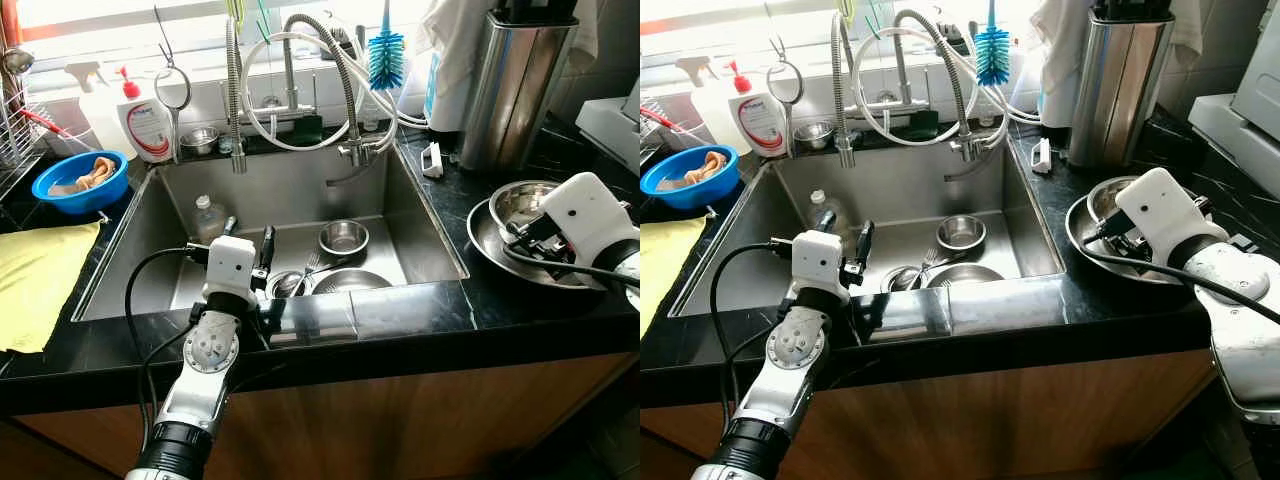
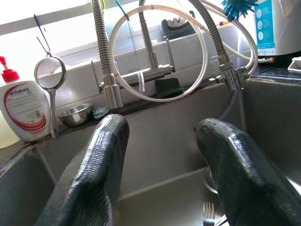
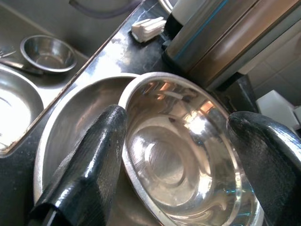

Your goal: Kitchen organization

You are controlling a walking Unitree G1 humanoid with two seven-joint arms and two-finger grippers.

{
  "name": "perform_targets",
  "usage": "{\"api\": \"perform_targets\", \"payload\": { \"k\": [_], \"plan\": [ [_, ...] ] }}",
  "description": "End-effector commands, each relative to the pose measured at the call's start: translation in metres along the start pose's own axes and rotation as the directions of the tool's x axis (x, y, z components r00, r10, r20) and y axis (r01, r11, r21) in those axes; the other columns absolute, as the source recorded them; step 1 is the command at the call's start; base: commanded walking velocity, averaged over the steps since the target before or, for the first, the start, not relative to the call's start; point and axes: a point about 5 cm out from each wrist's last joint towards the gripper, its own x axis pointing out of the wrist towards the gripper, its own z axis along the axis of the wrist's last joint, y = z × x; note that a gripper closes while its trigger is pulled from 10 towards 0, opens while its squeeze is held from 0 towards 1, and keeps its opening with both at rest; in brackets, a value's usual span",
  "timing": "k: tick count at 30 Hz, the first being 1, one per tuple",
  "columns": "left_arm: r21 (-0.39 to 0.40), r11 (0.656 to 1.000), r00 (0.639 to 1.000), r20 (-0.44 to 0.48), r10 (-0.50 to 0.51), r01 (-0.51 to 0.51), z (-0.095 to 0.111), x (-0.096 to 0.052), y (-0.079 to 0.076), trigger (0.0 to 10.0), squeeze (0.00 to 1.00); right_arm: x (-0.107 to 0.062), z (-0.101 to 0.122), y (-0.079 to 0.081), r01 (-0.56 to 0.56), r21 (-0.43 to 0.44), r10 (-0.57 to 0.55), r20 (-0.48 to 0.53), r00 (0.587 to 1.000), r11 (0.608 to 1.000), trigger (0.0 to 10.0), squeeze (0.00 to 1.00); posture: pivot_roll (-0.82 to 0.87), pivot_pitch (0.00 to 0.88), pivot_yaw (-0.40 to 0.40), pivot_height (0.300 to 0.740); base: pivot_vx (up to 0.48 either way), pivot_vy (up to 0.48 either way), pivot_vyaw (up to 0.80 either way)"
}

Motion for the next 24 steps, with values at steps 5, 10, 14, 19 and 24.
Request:
{"api": "perform_targets", "payload": {
  "k": [5,10,14,19,24],
  "plan": [
    [0.023,0.999,1.0,-0.002,-0.028,0.028,-0.002,0.0,0.0,10.0,0.0,-0.001,0.004,0.006,-0.038,-0.025,0.038,0.0,0.999,0.999,10.0,0.0,-0.24,0.0,0.109,0.74,0.0,0.0,0.0],
    [0.025,0.999,1.0,-0.002,-0.03,0.03,-0.002,-0.001,0.001,10.0,0.0,0.001,0.003,0.01,-0.064,-0.024,0.064,0.0,0.998,0.998,10.0,0.0,-0.23,0.0,0.111,0.74,0.0,0.0,0.0],
    [0.025,0.999,1.0,-0.001,-0.029,0.029,-0.001,-0.001,0.002,10.0,0.0,0.002,0.004,0.011,-0.069,-0.027,0.069,0.0,0.998,0.997,10.0,0.0,-0.23,0.0,0.112,0.74,0.0,0.0,0.0],
    [0.024,0.999,1.0,-0.006,-0.028,0.028,-0.002,-0.002,0.002,10.0,0.0,0.002,-0.002,0.015,-0.085,-0.032,0.084,-0.029,0.996,0.996,10.0,0.0,-0.23,0.0,0.114,0.74,0.0,0.0,0.0],
    [0.023,0.999,1.0,-0.003,-0.028,0.028,0.0,-0.001,0.002,10.0,0.0,0.004,-0.01,0.012,-0.07,-0.044,0.067,-0.06,0.996,0.997,10.0,0.0,-0.23,0.0,0.114,0.74,0.0,0.0,0.0]
  ]
}}
